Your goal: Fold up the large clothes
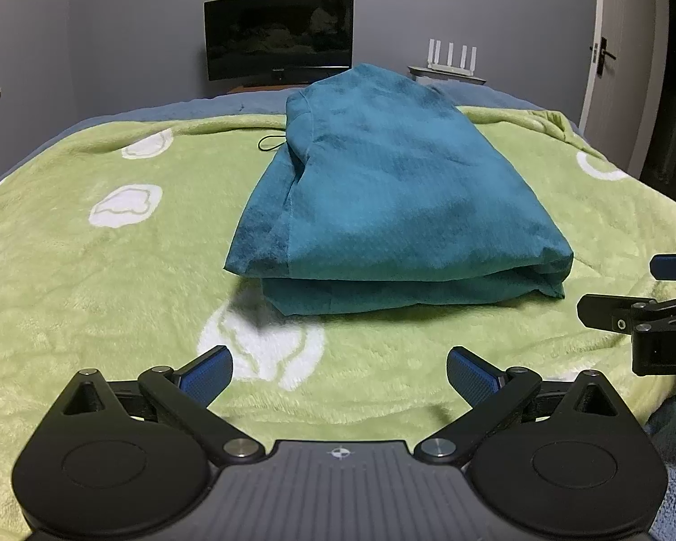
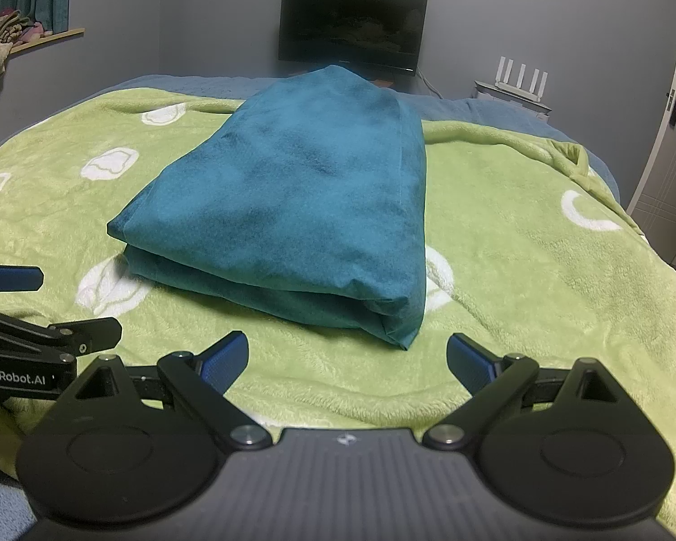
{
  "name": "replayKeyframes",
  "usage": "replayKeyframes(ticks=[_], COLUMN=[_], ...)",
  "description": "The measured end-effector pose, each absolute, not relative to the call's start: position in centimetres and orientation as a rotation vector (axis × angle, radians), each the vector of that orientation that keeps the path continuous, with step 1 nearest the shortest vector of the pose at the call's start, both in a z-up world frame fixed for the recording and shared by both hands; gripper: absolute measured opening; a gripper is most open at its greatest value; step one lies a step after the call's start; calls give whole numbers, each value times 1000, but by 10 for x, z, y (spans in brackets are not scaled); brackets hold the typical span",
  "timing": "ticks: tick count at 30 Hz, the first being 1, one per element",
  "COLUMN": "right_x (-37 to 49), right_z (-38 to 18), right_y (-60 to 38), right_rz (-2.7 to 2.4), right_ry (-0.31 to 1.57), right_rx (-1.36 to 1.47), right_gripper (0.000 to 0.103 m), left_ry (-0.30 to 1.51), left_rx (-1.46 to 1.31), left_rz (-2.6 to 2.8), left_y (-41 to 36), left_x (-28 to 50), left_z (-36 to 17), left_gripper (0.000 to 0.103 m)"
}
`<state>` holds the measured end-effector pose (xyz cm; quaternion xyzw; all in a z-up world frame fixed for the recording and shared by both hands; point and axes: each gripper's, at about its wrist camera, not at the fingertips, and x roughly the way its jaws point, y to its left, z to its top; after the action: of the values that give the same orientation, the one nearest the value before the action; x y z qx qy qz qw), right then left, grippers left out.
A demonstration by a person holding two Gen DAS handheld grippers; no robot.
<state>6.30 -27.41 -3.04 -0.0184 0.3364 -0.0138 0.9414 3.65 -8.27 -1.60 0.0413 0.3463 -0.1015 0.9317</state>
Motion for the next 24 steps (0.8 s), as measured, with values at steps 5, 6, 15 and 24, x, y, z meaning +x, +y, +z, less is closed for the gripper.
replayKeyframes(ticks=[5, 6, 15, 24], right_x=[63, 63, 66, 69], right_z=[-30, -30, -34, -35], right_y=[-274, -274, -279, -283], right_rz=[-28, -29, -30, -24], right_ry=[687, 688, 705, 721], right_rx=[-37, -37, -7, -1], right_gripper=[95, 95, 95, 95], left_ry=[702, 701, 699, 758], left_rx=[82, 84, 61, 103], left_rz=[-219, -215, -212, -194], left_y=[-82, -82, -78, -85], left_x=[36, 36, 37, 43], left_z=[-15, -15, -13, -21], left_gripper=[101, 101, 102, 103])
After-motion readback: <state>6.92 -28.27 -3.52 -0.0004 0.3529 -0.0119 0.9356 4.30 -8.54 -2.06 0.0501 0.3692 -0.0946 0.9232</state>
